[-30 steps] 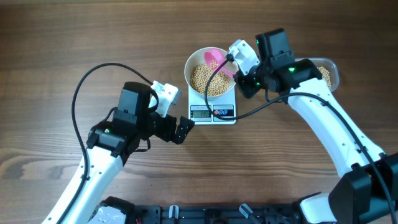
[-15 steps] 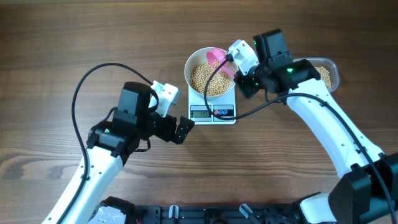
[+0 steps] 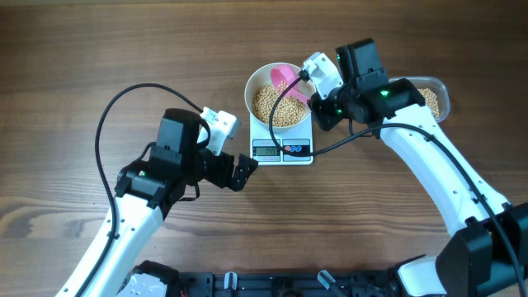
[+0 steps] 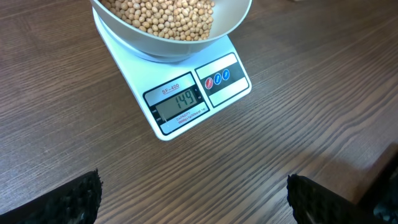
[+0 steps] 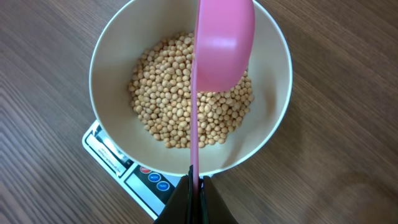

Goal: Scoop item into bowl and weigh 150g on scale

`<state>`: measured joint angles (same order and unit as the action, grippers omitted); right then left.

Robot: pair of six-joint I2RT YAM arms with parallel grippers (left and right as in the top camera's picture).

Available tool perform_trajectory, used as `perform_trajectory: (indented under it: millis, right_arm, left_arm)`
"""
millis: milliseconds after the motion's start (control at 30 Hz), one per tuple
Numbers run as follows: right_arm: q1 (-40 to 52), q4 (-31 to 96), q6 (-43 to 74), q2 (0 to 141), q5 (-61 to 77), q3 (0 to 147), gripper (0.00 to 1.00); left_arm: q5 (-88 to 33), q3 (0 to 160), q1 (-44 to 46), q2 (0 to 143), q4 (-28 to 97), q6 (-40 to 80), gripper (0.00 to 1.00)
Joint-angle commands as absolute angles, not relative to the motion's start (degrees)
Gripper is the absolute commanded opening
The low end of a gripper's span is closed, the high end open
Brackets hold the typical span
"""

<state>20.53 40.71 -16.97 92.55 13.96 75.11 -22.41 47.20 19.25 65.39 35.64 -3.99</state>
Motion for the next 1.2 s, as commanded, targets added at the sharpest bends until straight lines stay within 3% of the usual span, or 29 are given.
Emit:
perform_trajectory:
  millis: [0,1167]
  right_arm:
    - [20.56,40.58,-16.51,90.74,15.44,76.66,0.04]
    - [20.62,38.24,-24.03,90.74,11.55,76.66,0.04]
  left_arm:
    - [-23.09,47.03,19.49,65.69,35.42,-4.25,1.0]
    - [-23.09,47.03,19.49,65.69,35.44,-4.25,1.0]
